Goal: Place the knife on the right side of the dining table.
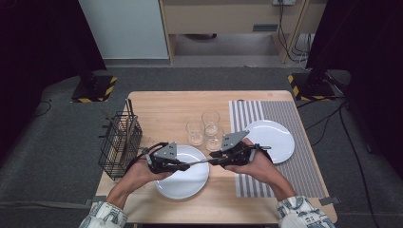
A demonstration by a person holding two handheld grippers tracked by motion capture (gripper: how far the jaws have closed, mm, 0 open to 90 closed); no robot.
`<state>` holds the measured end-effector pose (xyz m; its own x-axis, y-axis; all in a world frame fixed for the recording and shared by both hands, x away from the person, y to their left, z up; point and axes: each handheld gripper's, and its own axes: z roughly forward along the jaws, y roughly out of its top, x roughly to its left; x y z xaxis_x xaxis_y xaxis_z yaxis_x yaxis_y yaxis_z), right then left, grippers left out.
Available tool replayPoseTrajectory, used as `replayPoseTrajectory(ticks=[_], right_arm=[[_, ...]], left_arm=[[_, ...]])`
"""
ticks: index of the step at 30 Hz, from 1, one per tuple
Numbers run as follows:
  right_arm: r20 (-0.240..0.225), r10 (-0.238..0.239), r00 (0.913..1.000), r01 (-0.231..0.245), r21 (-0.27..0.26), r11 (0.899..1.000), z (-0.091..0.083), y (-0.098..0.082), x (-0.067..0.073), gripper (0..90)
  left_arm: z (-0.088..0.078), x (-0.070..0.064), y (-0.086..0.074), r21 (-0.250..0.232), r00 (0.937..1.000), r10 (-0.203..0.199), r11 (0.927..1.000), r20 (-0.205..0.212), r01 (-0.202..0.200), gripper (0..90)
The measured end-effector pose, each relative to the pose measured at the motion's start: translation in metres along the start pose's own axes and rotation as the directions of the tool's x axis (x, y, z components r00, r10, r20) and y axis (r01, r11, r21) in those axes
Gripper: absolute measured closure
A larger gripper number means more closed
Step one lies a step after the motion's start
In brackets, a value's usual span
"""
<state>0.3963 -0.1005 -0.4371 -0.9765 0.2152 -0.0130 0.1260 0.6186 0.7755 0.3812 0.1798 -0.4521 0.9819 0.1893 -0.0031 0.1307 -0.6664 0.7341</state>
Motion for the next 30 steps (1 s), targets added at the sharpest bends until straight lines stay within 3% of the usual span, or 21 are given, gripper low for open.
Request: replayPoseTrajectory(ticks=[8, 30], right_arm=[[-0.016, -0.020, 0.9997, 0.020, 0.009, 1.000, 0.001, -0.002, 0.002, 72.5], [-0.049, -0.016, 0.9987, 0.017, 0.022, 1.000, 0.010, -0.018, 0.003, 73.8]], left_arm=[[-0.001, 0.000, -0.001, -0.004, 0.9999, 0.007, 1.0000, 0.013, -0.007, 88.2], [0.003, 0.000, 0.001, 0.011, 0.9990, 0.019, 0.9997, 0.040, -0.020, 88.1]])
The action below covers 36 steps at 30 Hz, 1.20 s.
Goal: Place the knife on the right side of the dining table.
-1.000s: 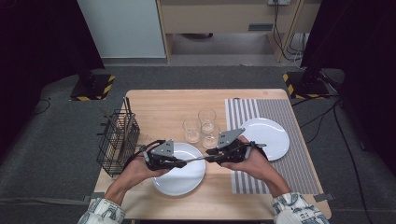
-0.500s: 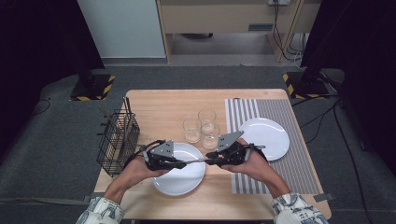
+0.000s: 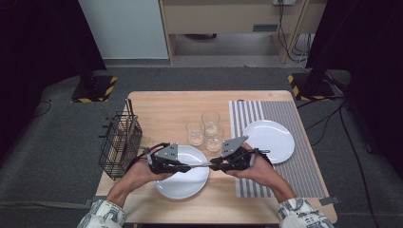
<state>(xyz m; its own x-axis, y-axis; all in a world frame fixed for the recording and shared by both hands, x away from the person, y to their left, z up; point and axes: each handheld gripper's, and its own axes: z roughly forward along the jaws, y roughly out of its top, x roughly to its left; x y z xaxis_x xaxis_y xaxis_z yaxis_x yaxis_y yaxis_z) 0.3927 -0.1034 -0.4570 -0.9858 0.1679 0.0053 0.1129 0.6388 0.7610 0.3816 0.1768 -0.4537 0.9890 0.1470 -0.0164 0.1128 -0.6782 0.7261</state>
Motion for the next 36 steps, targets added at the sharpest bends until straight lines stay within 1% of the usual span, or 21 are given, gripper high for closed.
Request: replayPoseTrajectory(ticks=[6, 8, 9, 12, 14, 15, 18, 23, 27, 30, 36], right_arm=[[-0.012, 0.007, 0.9999, -0.007, 0.001, 1.000, 0.003, -0.004, 0.001, 73.9], [-0.020, 0.012, 0.9997, -0.012, 0.007, 1.000, 0.004, -0.005, 0.001, 69.1], [-0.020, 0.014, 0.9997, -0.014, 0.008, 1.000, 0.005, -0.005, 0.001, 68.3], [-0.021, 0.009, 0.9997, -0.009, -0.010, 1.000, 0.007, -0.003, 0.001, 63.8], [-0.028, 0.008, 0.9996, -0.008, -0.029, 1.000, 0.009, -0.001, 0.001, 62.5], [-0.035, 0.005, 0.9994, -0.006, -0.033, 0.999, 0.010, 0.000, 0.001, 61.1], [-0.045, -0.011, 0.9989, 0.010, -0.032, 0.999, 0.013, 0.003, 0.002, 61.1], [-0.050, -0.028, 0.9984, 0.026, -0.028, 0.999, 0.017, 0.004, 0.003, 65.9], [-0.064, -0.040, 0.9971, 0.039, -0.020, 0.999, 0.020, 0.004, 0.004, 70.2], [-0.070, -0.046, 0.9965, 0.044, -0.034, 0.998, 0.019, 0.004, 0.005, 76.1], [-0.083, -0.047, 0.9954, 0.045, -0.025, 0.999, 0.018, 0.003, 0.005, 78.7]], left_arm=[[0.001, -0.001, 0.000, 0.004, 0.9999, 0.012, 0.9999, 0.011, -0.012, 88.2], [0.001, -0.001, 0.000, 0.002, 0.9998, 0.014, 0.9999, 0.013, -0.014, 88.2], [0.001, -0.001, 0.001, 0.004, 0.9998, 0.018, 0.9998, 0.013, -0.018, 88.2], [0.001, -0.002, 0.001, 0.006, 0.9997, 0.023, 0.9997, 0.011, -0.023, 88.2], [0.000, -0.002, 0.001, 0.001, 0.9997, 0.021, 0.9998, 0.011, -0.021, 88.2], [0.000, -0.002, 0.001, 0.000, 0.9997, 0.022, 0.9998, 0.010, -0.022, 88.2], [-0.001, -0.002, 0.002, -0.002, 0.9997, 0.024, 0.9997, 0.009, -0.024, 88.2], [-0.002, -0.003, 0.002, -0.012, 0.9992, 0.037, 0.9993, 0.018, -0.037, 88.2], [-0.003, -0.004, 0.002, -0.022, 0.9991, 0.037, 0.9991, 0.020, -0.036, 88.2], [-0.003, -0.003, 0.002, -0.026, 0.9990, 0.040, 0.9989, 0.022, -0.039, 88.2], [-0.002, -0.003, 0.002, -0.030, 0.9989, 0.036, 0.9989, 0.030, -0.035, 87.8]])
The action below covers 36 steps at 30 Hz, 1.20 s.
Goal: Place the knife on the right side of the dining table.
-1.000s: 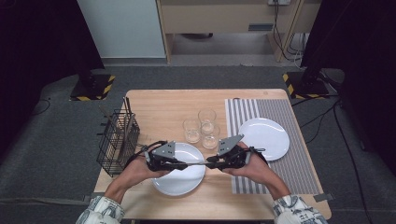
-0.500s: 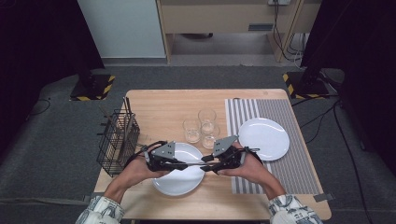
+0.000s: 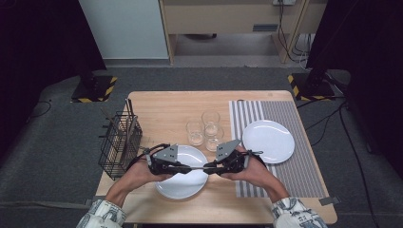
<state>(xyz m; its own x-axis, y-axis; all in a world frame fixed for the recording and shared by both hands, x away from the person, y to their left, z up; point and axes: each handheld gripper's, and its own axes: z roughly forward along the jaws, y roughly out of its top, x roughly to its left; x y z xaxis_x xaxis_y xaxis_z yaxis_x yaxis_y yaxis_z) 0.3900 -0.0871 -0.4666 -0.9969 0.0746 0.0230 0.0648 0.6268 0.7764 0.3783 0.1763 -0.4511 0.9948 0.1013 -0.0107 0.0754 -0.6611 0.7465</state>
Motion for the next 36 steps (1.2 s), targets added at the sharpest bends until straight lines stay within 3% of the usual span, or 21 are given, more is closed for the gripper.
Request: replayPoseTrajectory(ticks=[6, 12, 15, 16, 19, 23, 26, 28, 29, 32, 36], right_arm=[[-0.003, -0.013, 0.9999, 0.013, 0.017, 1.000, 0.000, 0.000, 0.003, 82.2], [-0.011, 0.003, 0.9999, -0.003, 0.024, 1.000, -0.001, -0.001, 0.005, 83.2], [-0.007, 0.009, 0.9999, -0.008, 0.030, 1.000, -0.001, -0.002, 0.006, 83.3], [-0.004, 0.012, 0.9999, -0.012, 0.032, 0.999, -0.001, -0.002, 0.006, 83.3], [0.002, 0.019, 0.9998, -0.019, 0.041, 0.999, -0.002, -0.004, 0.006, 83.4], [0.011, 0.025, 0.9996, -0.025, 0.043, 0.999, -0.005, -0.005, 0.006, 83.4], [0.027, 0.033, 0.9991, -0.034, 0.045, 0.998, -0.007, -0.007, 0.005, 83.3], [0.040, 0.040, 0.9984, -0.042, 0.048, 0.998, -0.009, -0.008, 0.004, 83.3], [0.045, 0.043, 0.9981, -0.045, 0.048, 0.998, -0.009, -0.009, 0.003, 83.3], [0.067, 0.057, 0.9961, -0.061, 0.049, 0.997, -0.010, -0.013, 0.002, 83.3], [0.098, 0.086, 0.9915, -0.091, 0.044, 0.995, -0.010, -0.018, 0.000, 83.3]], left_arm=[[0.000, 0.003, 0.000, -0.012, 0.9999, -0.012, 0.9999, -0.006, 0.012, 83.9], [0.002, 0.004, 0.002, -0.006, 0.9998, -0.006, 1.0000, -0.021, 0.006, 80.2], [0.002, 0.004, 0.002, -0.031, 0.9992, -0.013, 0.9995, -0.039, 0.011, 73.4], [0.002, 0.003, 0.002, -0.036, 0.9989, -0.014, 0.9993, -0.045, 0.012, 68.4], [0.001, 0.003, 0.003, -0.046, 0.9948, -0.040, 0.9983, -0.094, 0.036, 39.3], [-0.001, 0.001, 0.002, -0.076, 0.9893, -0.061, 0.9958, -0.132, 0.052, 22.4], [-0.004, -0.002, 0.000, -0.092, 0.9795, -0.081, 0.9936, -0.184, 0.065, 13.2], [-0.006, -0.003, -0.002, -0.117, 0.9695, -0.109, 0.9895, -0.220, 0.085, 10.1], [-0.007, -0.003, -0.003, -0.136, 0.9613, -0.131, 0.9857, -0.243, 0.100, 9.2], [-0.008, -0.006, -0.007, -0.156, 0.9460, -0.149, 0.9819, -0.288, 0.108, 6.4], [-0.007, -0.006, -0.011, -0.166, 0.9312, -0.187, 0.9761, -0.313, 0.140, 4.6]])
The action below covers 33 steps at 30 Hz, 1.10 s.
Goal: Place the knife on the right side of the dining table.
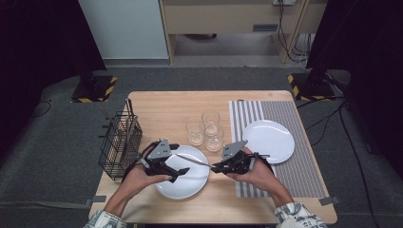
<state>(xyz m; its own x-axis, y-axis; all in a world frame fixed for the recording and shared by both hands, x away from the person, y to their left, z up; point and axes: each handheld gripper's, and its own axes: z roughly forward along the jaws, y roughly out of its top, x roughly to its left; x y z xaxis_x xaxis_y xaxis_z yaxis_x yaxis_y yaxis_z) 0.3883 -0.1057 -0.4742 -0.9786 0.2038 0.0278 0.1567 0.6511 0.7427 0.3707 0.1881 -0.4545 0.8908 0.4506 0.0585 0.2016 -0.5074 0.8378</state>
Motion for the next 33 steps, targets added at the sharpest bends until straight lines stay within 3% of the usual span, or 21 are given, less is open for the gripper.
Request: replayPoseTrajectory(ticks=[9, 14, 21, 33], right_arm=[[0.042, 0.038, 0.9984, -0.038, -0.004, 0.999, 0.003, -0.009, -0.003, 83.3], [0.079, 0.070, 0.9944, -0.068, -0.030, 0.997, 0.003, -0.011, -0.002, 83.4], [0.120, 0.095, 0.9881, -0.091, -0.044, 0.995, 0.001, -0.011, 0.001, 83.3], [0.151, 0.126, 0.9804, -0.118, -0.064, 0.991, -0.005, -0.017, 0.000, 83.3]], left_arm=[[0.002, 0.001, -0.005, 0.004, 0.9984, -0.029, 0.9996, -0.049, 0.029, 3.6], [0.002, 0.001, -0.009, 0.000, 0.9939, -0.072, 0.9974, -0.084, 0.072, 3.2], [0.004, 0.000, -0.011, 0.018, 0.9917, -0.080, 0.9965, -0.101, 0.082, 3.2], [0.009, -0.005, -0.015, 0.028, 0.9883, -0.090, 0.9951, -0.123, 0.095, 3.2]])
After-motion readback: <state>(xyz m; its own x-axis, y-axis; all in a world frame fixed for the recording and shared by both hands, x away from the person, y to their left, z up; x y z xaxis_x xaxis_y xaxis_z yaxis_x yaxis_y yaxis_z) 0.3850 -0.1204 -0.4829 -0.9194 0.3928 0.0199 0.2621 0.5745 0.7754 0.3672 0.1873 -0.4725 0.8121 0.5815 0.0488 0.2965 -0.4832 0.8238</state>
